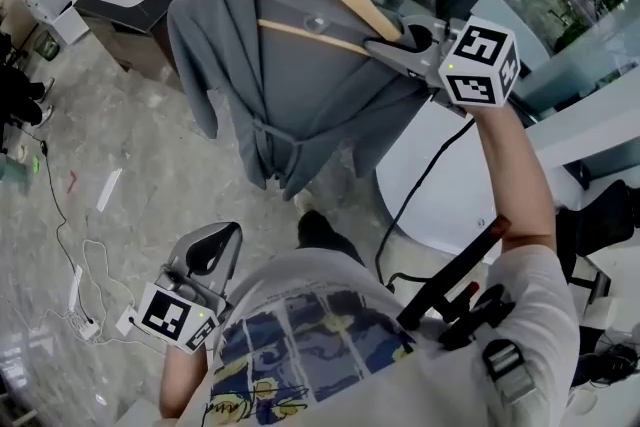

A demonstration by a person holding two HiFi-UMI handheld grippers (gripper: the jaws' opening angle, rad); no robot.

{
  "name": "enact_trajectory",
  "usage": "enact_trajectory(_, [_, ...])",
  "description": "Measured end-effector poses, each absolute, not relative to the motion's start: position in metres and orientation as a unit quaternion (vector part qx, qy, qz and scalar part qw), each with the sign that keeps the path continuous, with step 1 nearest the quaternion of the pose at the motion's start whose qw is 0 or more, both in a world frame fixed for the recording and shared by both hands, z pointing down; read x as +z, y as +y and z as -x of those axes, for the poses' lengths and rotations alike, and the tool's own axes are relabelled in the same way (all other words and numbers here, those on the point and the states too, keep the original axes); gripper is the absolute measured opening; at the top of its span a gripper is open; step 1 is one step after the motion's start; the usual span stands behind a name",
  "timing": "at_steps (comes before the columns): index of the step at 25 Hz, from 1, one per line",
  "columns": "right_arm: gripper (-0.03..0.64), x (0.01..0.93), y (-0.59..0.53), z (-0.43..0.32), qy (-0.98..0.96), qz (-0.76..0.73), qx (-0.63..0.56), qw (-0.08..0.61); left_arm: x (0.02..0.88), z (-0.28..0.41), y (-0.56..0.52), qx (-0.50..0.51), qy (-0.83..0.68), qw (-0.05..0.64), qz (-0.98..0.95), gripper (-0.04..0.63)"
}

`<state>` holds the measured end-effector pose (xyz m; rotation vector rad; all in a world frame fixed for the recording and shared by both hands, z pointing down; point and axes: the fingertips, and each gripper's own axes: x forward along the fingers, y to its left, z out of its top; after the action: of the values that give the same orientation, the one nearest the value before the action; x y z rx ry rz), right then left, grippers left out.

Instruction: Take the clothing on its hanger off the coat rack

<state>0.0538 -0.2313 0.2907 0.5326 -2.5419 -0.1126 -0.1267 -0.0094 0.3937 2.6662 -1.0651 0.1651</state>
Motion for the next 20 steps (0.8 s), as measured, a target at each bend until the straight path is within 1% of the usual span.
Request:
enact_trajectory(6, [0.005,0.293,-0.187,-0.054,-0.941,-0.198,-0.051,0.27,0.4,0.12,0.006,0.055,-0.358,0.137,-0.922,0.002])
enact_trajectory(20, [0.005,0.304,-0.14,-0.06,-0.939,-0.2,-0.048,0.275,0.398,0.11,0.011,0.059,-0.339,0.128,-0.93,0.002])
